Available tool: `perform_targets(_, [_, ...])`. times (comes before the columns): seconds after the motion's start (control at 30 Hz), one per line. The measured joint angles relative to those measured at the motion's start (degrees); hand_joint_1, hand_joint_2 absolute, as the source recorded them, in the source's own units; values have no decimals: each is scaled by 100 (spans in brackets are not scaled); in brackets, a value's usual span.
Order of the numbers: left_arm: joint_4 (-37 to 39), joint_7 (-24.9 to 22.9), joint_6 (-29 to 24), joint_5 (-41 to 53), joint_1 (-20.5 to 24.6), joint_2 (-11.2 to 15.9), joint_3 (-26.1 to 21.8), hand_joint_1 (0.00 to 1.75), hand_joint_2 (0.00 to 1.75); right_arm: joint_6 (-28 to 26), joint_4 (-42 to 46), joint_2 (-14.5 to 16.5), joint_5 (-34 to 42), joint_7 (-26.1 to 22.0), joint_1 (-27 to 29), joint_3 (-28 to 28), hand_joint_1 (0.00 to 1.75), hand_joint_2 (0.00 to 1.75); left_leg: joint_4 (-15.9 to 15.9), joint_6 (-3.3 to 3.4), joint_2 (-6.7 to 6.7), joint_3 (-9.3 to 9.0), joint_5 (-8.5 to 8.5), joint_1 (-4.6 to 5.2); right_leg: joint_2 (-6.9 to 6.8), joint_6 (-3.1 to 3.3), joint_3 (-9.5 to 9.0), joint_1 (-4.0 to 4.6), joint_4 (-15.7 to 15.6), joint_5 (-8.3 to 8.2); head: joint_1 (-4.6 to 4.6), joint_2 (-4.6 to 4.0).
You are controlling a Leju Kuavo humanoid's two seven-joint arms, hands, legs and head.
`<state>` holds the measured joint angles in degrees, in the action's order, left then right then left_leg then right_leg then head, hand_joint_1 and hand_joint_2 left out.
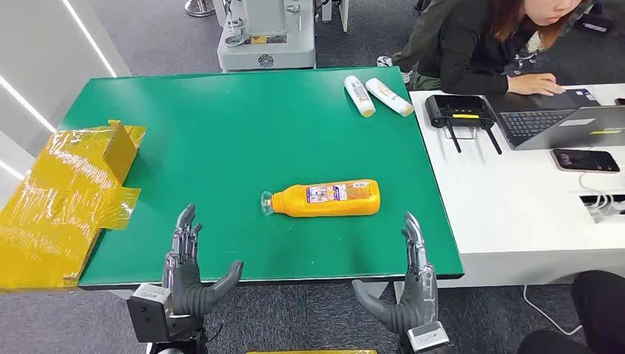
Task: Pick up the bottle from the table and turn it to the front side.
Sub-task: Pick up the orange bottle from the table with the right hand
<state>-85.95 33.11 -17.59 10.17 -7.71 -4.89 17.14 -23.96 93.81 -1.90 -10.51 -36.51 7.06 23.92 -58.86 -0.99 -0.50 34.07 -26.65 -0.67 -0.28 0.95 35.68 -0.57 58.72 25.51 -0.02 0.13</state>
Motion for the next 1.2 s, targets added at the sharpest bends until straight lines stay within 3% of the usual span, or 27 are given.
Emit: perform_targets(1.2, [-156,-184,-38,183,-45,-52,0,0,175,220,138,128,-215,129,22,-4,0,175,0,0,0,-2,0,0,0,2,0,0,0,1,0,0])
